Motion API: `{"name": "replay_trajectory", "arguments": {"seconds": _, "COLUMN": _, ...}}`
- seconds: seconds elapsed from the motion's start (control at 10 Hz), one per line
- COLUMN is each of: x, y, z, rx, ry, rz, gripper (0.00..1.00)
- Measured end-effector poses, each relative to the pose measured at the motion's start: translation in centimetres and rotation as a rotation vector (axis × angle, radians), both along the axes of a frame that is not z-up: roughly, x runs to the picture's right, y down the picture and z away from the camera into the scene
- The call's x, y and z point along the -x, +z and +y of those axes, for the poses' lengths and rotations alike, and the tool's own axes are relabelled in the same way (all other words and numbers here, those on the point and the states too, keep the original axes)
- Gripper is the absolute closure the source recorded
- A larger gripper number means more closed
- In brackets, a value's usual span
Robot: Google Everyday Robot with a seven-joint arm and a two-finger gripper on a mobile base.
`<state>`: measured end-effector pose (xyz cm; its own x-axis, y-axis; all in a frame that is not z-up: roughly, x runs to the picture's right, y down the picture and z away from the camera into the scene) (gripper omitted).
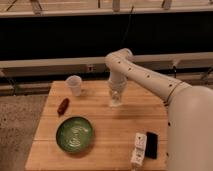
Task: Place the white sponge in the ceramic bowl
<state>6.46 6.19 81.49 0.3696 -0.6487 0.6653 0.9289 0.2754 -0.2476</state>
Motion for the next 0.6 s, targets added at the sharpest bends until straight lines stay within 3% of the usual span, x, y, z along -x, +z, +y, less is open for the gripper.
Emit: {"name": "replay_trajectory", "arguments": {"seconds": 0.6, "x": 4.3, "y": -2.7, "z": 2.1, "rx": -0.009, "ry": -0.102, "rz": -0.055, "gripper": 1.0}}
